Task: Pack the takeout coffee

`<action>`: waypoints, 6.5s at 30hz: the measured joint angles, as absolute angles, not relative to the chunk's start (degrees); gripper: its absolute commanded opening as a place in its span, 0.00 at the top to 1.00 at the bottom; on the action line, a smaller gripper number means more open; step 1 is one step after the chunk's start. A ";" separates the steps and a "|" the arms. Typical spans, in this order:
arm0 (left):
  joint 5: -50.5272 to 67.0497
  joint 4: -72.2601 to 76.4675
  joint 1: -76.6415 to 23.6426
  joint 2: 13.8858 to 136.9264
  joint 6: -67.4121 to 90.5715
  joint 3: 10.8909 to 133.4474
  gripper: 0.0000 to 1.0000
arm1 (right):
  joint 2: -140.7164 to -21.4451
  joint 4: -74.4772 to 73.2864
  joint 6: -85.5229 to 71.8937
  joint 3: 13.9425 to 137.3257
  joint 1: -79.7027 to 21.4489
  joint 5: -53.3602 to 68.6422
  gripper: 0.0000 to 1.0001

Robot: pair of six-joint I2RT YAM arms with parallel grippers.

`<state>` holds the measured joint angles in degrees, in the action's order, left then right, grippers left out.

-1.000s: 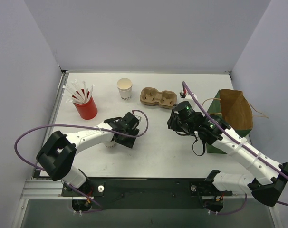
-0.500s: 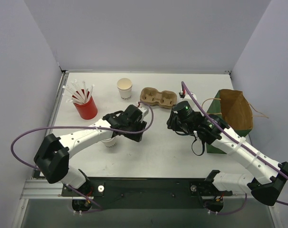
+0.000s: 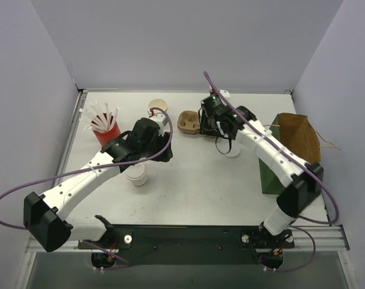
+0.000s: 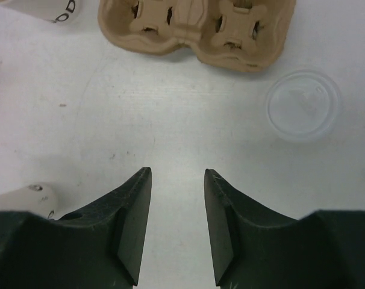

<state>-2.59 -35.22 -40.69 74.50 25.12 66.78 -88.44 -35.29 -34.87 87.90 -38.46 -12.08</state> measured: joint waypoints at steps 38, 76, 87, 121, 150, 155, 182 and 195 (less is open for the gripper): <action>1.85 -39.40 -33.58 71.61 21.89 68.23 0.43 | -132.35 -34.22 -30.33 119.79 -26.28 -3.57 0.60; 1.41 -31.35 -31.88 83.13 27.53 67.24 0.49 | -124.68 -33.32 -26.79 105.43 -30.35 -3.01 0.84; -2.98 -27.18 -31.62 95.35 29.58 71.70 0.52 | -117.23 -30.17 -28.69 94.98 -36.21 -0.10 0.59; -2.68 -24.38 -31.11 104.90 27.77 76.14 0.72 | -105.47 -28.95 -29.98 85.84 -30.55 -3.09 0.49; -2.28 -24.67 -31.03 105.27 26.50 77.45 0.98 | -105.32 -27.79 -29.93 80.51 -28.14 -5.13 0.63; -2.28 -24.82 -31.03 105.45 26.35 77.71 0.98 | -105.32 -27.44 -29.95 80.51 -28.05 -4.93 0.69; -2.28 -24.86 -31.00 105.78 26.09 77.73 1.00 | -105.75 -27.42 -29.98 80.51 -27.73 -4.71 0.86; -2.31 -25.91 -30.87 105.78 25.23 78.54 1.00 | -105.69 -28.16 -29.95 80.68 -27.66 -5.13 1.00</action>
<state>-2.31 -25.91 -30.87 105.78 25.23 78.54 -105.69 -28.16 -29.95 80.68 -27.66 -5.13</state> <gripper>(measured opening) 0.125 0.005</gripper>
